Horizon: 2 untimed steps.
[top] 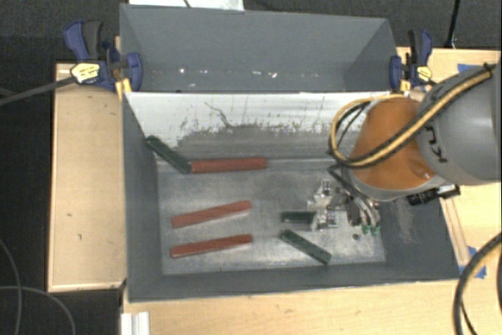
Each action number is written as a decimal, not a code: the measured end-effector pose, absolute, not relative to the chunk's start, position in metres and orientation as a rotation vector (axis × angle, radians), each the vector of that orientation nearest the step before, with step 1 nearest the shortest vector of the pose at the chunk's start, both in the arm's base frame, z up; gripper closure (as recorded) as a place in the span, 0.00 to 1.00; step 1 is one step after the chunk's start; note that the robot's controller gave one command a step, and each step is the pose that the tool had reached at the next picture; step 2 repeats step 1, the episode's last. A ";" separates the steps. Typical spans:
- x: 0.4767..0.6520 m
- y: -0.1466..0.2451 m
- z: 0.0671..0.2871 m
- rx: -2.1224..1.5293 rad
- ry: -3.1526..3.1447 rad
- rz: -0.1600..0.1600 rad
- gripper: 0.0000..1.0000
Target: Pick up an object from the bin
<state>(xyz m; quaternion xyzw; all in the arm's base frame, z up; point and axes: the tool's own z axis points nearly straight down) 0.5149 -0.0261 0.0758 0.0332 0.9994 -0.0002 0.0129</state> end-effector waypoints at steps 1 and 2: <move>0.520 -0.024 0.214 0.048 3.138 0.000 1.00; 0.520 -0.024 0.214 0.048 3.138 0.000 1.00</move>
Offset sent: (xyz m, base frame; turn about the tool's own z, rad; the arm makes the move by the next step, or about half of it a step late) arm 0.0000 0.0000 0.0000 0.0000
